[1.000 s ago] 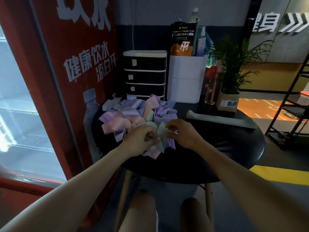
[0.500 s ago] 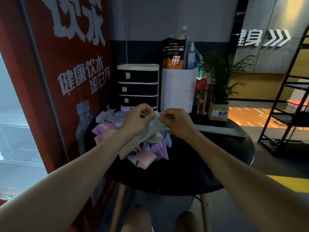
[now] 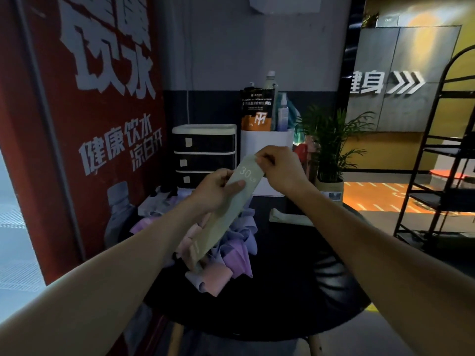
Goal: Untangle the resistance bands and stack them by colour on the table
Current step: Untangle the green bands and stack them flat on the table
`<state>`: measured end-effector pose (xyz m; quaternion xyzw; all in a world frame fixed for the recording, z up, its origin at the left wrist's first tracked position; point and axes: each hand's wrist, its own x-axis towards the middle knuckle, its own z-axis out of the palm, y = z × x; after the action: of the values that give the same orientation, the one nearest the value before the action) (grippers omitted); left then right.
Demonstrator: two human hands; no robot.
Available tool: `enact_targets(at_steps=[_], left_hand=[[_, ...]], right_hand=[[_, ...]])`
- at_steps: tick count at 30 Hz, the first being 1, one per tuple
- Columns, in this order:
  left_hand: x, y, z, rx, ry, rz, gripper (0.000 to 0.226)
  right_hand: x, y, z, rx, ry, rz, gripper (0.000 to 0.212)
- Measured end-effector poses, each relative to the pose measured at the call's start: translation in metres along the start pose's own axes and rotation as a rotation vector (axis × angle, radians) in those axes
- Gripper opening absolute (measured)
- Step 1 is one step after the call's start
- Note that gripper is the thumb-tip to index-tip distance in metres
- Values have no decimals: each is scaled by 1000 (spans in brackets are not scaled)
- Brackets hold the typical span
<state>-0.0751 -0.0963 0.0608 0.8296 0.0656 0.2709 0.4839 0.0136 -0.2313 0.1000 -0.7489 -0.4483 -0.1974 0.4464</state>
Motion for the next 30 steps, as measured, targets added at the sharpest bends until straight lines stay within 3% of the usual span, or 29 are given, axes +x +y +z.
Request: enact_targets(at_steps=[9, 12, 16, 20, 25, 27, 30], left_hand=[[12, -2, 8, 28, -37, -7, 23], [16, 2, 9, 152, -121, 18, 19], [16, 1, 11, 133, -289, -47, 20], [16, -15, 17, 328, -349, -102, 26], [25, -23, 15, 540, -394, -174, 16], [30, -32, 12, 493, -340, -226, 14], [41, -45, 12, 202, -205, -355, 4]], right_hand=[[15, 17, -14, 114, 129, 167, 17], [15, 22, -14, 130, 165, 224, 17], [17, 37, -29, 221, 309, 417, 19], [15, 59, -49, 357, 429, 602, 19], [6, 94, -69, 384, 518, 747, 20], [0, 110, -77, 373, 529, 805, 20], [-13, 136, -87, 365, 570, 863, 20]])
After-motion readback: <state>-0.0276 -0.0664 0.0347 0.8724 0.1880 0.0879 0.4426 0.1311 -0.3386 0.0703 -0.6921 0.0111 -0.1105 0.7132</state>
